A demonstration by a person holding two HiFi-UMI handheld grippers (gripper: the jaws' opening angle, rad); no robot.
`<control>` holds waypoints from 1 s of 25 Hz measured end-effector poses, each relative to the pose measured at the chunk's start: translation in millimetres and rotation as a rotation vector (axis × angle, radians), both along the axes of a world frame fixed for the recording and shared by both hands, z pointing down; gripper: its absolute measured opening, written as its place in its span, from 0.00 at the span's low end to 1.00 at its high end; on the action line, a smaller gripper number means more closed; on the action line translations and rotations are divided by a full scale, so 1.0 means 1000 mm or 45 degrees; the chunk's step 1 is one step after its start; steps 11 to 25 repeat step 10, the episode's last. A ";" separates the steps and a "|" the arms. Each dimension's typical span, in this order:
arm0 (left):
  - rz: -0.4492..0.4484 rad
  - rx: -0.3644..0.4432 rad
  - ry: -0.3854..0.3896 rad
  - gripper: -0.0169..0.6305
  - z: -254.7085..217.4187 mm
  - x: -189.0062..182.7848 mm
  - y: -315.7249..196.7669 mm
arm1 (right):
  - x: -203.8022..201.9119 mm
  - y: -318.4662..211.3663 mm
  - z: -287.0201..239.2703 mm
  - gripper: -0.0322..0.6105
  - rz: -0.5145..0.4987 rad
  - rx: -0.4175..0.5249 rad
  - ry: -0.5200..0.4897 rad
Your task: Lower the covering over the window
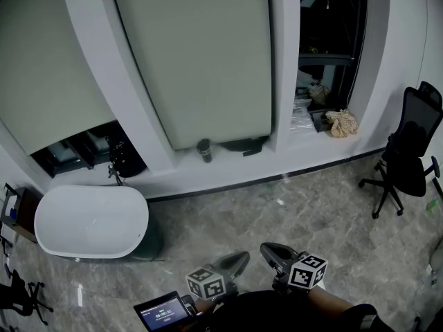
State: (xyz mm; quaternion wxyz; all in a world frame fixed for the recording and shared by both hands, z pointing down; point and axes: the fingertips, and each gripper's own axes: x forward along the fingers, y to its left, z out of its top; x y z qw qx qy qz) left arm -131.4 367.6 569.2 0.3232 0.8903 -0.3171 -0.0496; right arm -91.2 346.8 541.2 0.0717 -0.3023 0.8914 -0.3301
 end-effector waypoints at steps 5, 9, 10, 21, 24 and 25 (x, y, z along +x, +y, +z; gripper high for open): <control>-0.009 -0.001 0.003 0.03 -0.001 -0.003 -0.002 | -0.002 -0.002 -0.001 0.06 -0.003 0.002 0.003; -0.013 -0.006 0.001 0.03 0.000 -0.004 -0.005 | -0.003 -0.005 -0.001 0.06 -0.009 0.004 0.008; -0.015 -0.007 0.000 0.03 0.000 -0.004 -0.005 | -0.003 -0.005 -0.001 0.06 -0.012 0.005 0.009; -0.015 -0.007 0.000 0.03 0.000 -0.004 -0.005 | -0.003 -0.005 -0.001 0.06 -0.012 0.005 0.009; -0.015 -0.007 0.000 0.03 0.000 -0.004 -0.005 | -0.003 -0.005 -0.001 0.06 -0.012 0.005 0.009; -0.015 -0.007 0.000 0.03 0.000 -0.004 -0.005 | -0.003 -0.005 -0.001 0.06 -0.012 0.005 0.009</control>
